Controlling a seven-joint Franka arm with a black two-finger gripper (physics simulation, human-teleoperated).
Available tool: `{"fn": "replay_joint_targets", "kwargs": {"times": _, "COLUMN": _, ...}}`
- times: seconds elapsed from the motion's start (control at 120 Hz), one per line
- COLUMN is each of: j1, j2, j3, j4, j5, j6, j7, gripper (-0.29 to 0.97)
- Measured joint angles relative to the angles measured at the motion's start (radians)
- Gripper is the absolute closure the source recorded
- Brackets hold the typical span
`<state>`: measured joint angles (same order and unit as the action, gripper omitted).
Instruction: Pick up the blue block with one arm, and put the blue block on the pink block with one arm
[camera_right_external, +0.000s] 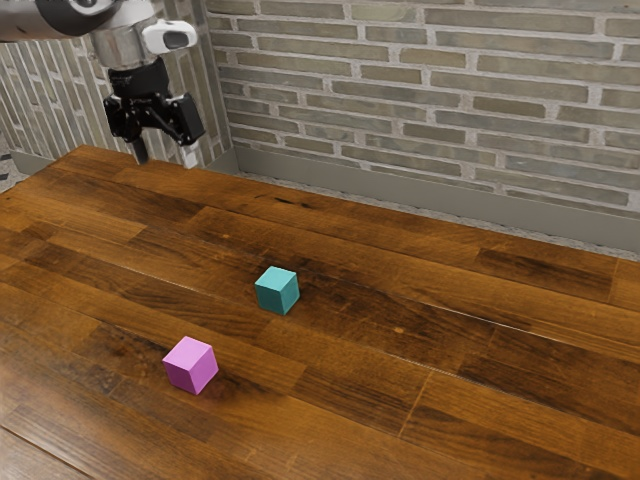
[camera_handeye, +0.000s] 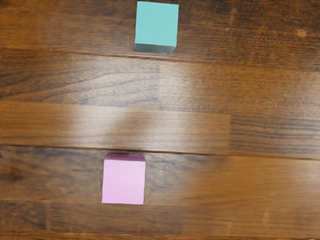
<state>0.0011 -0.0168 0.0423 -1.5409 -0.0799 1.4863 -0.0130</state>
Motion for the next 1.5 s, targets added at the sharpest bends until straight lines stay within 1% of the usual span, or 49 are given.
{"fn": "replay_joint_targets", "kwargs": {"times": 0.067, "j1": 0.017, "j2": -0.002, "j3": 0.0, "j4": -0.018, "j5": 0.001, "j6": 0.014, "j7": 0.003, "gripper": 0.0}}
{"fn": "replay_joint_targets", "kwargs": {"times": 0.117, "j1": 0.041, "j2": 0.021, "j3": -0.009, "j4": -0.022, "j5": 0.006, "j6": 0.029, "j7": 0.004, "gripper": 0.0}}
{"fn": "replay_joint_targets", "kwargs": {"times": 0.2, "j1": 0.081, "j2": 0.112, "j3": -0.025, "j4": -0.025, "j5": 0.014, "j6": 0.073, "j7": 0.003, "gripper": 0.0}}
{"fn": "replay_joint_targets", "kwargs": {"times": 0.267, "j1": 0.099, "j2": 0.175, "j3": -0.037, "j4": -0.027, "j5": 0.035, "j6": 0.12, "j7": 0.004, "gripper": 0.01}}
{"fn": "replay_joint_targets", "kwargs": {"times": 0.4, "j1": 0.097, "j2": 0.307, "j3": -0.051, "j4": -0.052, "j5": 0.071, "j6": 0.265, "j7": 0.019, "gripper": 0.0}}
{"fn": "replay_joint_targets", "kwargs": {"times": 0.492, "j1": 0.095, "j2": 0.376, "j3": -0.061, "j4": -0.102, "j5": 0.092, "j6": 0.386, "j7": 0.028, "gripper": 0.0}}
{"fn": "replay_joint_targets", "kwargs": {"times": 0.633, "j1": 0.095, "j2": 0.438, "j3": -0.097, "j4": -0.109, "j5": 0.105, "j6": 0.524, "j7": 0.018, "gripper": 0.0}}
{"fn": "replay_joint_targets", "kwargs": {"times": 0.7, "j1": 0.095, "j2": 0.493, "j3": -0.109, "j4": -0.064, "j5": 0.106, "j6": 0.564, "j7": 0.006, "gripper": 0.0}}
{"fn": "replay_joint_targets", "kwargs": {"times": 0.808, "j1": 0.096, "j2": 0.627, "j3": -0.123, "j4": 0.086, "j5": 0.104, "j6": 0.584, "j7": -0.011, "gripper": 0.0}}
{"fn": "replay_joint_targets", "kwargs": {"times": 0.892, "j1": 0.097, "j2": 0.683, "j3": -0.131, "j4": 0.128, "j5": 0.104, "j6": 0.592, "j7": -0.022, "gripper": 0.0}}
{"fn": "replay_joint_targets", "kwargs": {"times": 1.017, "j1": 0.097, "j2": 0.724, "j3": -0.134, "j4": 0.137, "j5": 0.107, "j6": 0.607, "j7": -0.031, "gripper": 0.0}}
{"fn": "replay_joint_targets", "kwargs": {"times": 1.317, "j1": 0.105, "j2": 0.773, "j3": -0.155, "j4": 0.159, "j5": 0.111, "j6": 0.644, "j7": -0.026, "gripper": 0.0}}
{"fn": "replay_joint_targets", "kwargs": {"times": 1.5, "j1": 0.105, "j2": 0.752, "j3": -0.177, "j4": 0.121, "j5": 0.153, "j6": 0.652, "j7": -0.002, "gripper": 0.02}}
